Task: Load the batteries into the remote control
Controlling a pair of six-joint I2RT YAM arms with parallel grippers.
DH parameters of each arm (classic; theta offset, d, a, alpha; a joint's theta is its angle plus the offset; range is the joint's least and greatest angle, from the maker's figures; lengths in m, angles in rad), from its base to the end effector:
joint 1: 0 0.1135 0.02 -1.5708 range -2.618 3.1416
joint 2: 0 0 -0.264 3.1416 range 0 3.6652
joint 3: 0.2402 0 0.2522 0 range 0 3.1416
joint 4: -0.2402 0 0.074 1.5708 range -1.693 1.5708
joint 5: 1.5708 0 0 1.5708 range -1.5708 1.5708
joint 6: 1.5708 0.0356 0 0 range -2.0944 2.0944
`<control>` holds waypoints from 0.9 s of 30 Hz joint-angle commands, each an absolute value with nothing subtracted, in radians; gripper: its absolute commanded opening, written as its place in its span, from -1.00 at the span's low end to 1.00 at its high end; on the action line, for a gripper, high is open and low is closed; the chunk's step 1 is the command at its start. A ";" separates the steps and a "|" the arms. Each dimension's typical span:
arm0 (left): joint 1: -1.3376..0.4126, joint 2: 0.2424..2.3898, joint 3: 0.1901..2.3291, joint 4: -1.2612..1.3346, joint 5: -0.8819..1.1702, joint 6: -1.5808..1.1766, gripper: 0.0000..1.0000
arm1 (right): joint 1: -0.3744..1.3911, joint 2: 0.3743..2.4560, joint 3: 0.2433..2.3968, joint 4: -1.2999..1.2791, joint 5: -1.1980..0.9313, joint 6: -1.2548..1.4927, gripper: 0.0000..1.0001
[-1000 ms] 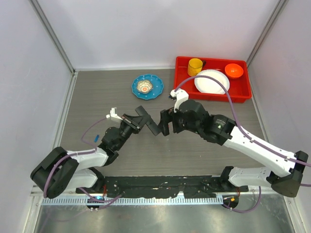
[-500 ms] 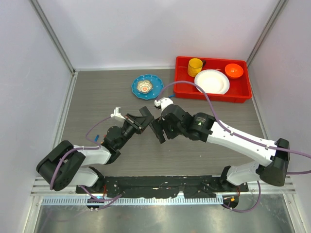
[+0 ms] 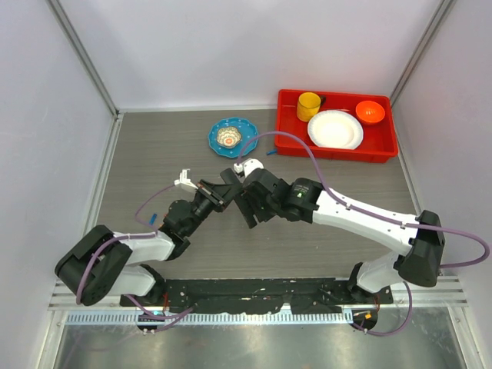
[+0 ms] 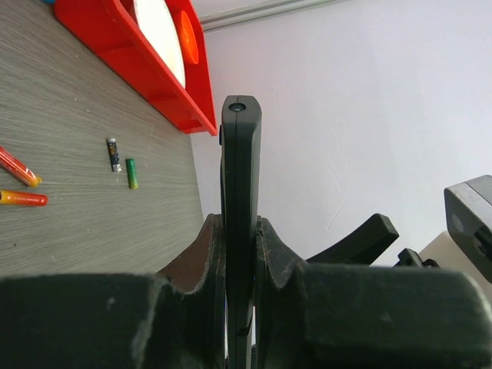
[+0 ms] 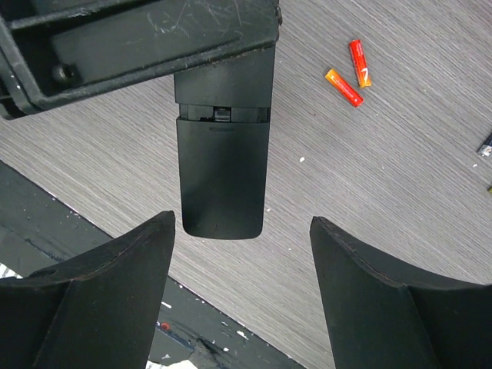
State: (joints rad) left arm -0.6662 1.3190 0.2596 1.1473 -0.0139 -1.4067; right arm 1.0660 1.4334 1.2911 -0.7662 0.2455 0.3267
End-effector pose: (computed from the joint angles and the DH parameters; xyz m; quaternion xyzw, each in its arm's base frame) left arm 0.1855 -0.1452 0.1945 -0.2491 0.6277 -0.6323 0.3796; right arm 0.1534 0.2598 0.3141 -0.3020 0.8895 0.1181 0.3218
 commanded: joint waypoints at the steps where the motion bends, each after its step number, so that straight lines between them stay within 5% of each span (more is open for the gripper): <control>1: -0.663 1.278 0.293 1.157 -0.005 -1.388 -1.00 | 1.074 1.446 1.342 -0.739 0.262 0.308 0.49; 27: -0.663 1.282 0.293 1.158 -0.012 -1.382 -1.00 | 1.074 1.482 1.342 -0.696 0.224 0.293 -0.04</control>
State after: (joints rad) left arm -0.6662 1.2995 0.2596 1.1282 -0.0151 -1.4048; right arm 1.0679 1.4803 1.3052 -0.7296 0.2226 0.3115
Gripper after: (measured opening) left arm 0.156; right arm 0.517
